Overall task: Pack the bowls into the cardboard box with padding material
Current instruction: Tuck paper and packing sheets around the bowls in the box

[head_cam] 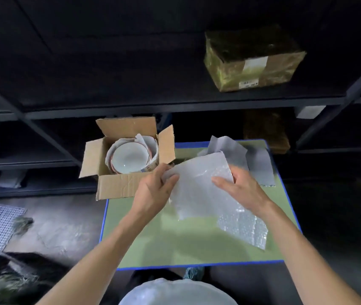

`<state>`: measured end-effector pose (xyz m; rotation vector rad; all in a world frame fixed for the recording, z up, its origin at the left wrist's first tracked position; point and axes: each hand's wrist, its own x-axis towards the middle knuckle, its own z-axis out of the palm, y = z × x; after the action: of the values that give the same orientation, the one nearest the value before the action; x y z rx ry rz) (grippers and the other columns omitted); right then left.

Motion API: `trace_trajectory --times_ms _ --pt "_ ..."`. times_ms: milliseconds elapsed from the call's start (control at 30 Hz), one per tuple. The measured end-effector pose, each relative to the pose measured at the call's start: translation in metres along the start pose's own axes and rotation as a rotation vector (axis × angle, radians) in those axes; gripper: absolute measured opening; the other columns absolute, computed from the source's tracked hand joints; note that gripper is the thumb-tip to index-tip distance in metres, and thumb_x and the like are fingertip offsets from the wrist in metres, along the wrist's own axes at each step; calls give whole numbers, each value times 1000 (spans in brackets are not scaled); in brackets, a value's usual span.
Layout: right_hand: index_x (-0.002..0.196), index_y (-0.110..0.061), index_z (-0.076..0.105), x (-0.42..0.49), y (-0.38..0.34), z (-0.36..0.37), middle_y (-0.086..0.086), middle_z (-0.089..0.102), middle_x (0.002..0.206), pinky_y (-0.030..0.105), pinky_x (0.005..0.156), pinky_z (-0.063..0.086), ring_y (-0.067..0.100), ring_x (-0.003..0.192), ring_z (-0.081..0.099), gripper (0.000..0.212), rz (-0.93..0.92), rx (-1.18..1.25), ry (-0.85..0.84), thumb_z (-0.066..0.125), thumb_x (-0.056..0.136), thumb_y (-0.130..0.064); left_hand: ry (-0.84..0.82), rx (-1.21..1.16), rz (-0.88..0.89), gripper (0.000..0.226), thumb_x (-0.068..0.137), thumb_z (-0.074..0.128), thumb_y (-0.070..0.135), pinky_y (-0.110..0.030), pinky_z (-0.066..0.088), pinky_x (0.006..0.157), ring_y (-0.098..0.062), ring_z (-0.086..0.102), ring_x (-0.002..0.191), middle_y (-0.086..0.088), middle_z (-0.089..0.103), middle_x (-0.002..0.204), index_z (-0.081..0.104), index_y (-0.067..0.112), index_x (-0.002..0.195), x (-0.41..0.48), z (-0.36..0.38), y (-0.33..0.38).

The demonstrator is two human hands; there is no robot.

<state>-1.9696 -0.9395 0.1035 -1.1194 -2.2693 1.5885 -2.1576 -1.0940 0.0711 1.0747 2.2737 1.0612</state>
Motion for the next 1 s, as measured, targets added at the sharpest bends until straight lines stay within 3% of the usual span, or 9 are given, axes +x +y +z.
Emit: trace_trajectory --times_ms 67,167,300,467,600,700,767,833,1000 --pt "99 -25 66 11 -15 15 -4 72 94 17 75 49 5 87 65 7 -31 -37 -9 66 93 -30 34 -46 -40 14 97 56 33 -33 44 59 -14 55 66 8 59 69 53 27 85 2 -23 -8" --pt "98 -18 65 24 -36 37 3 73 85 31 69 47 24 79 67 12 -64 -36 -37 63 92 -29 81 -68 -79 7 98 54 30 -40 50 65 -16 58 71 6 65 77 59 26 94 5 -56 -21" --pt "106 -22 66 37 -64 60 -3 76 89 34 72 54 17 81 71 12 -107 -15 -68 62 96 -17 117 -5 -117 20 95 59 25 -37 54 71 -11 59 79 10 65 97 58 33 113 8 -88 -39" --pt "103 -29 64 56 -98 85 1 75 90 42 79 57 27 87 70 18 -42 -7 -26 60 90 -16 246 270 220 44 90 68 24 -29 47 92 -16 50 115 5 49 132 55 20 131 9 -116 -52" --pt "104 -36 64 71 -113 107 11 72 99 60 88 53 39 96 65 31 -6 35 0 54 79 -21 134 358 342 70 92 57 57 -32 29 113 -26 33 141 -8 30 154 41 20 149 6 -120 -59" --pt "110 -32 63 78 -124 125 0 73 101 55 87 56 28 94 69 39 36 68 29 50 81 -10 61 330 383 62 93 57 58 -37 36 110 -26 40 136 -6 43 146 51 20 142 8 -125 -70" --pt "114 -28 60 80 -133 135 5 71 107 52 82 59 28 92 70 38 52 98 19 49 84 -6 71 307 449 35 93 60 25 -33 41 96 -23 53 116 1 58 124 61 19 127 16 -130 -82" --pt "123 -23 55 79 -145 143 9 69 109 43 73 61 30 84 73 38 47 198 -9 47 94 -1 91 252 433 33 85 59 4 -31 41 85 -18 56 97 8 64 102 67 20 113 24 -138 -89" --pt "147 -37 38 74 -162 143 -4 60 124 35 79 61 13 94 71 52 -87 136 43 58 100 -31 5 -61 121 21 98 49 10 -22 44 71 -6 54 88 11 64 91 66 19 104 46 -171 -91"
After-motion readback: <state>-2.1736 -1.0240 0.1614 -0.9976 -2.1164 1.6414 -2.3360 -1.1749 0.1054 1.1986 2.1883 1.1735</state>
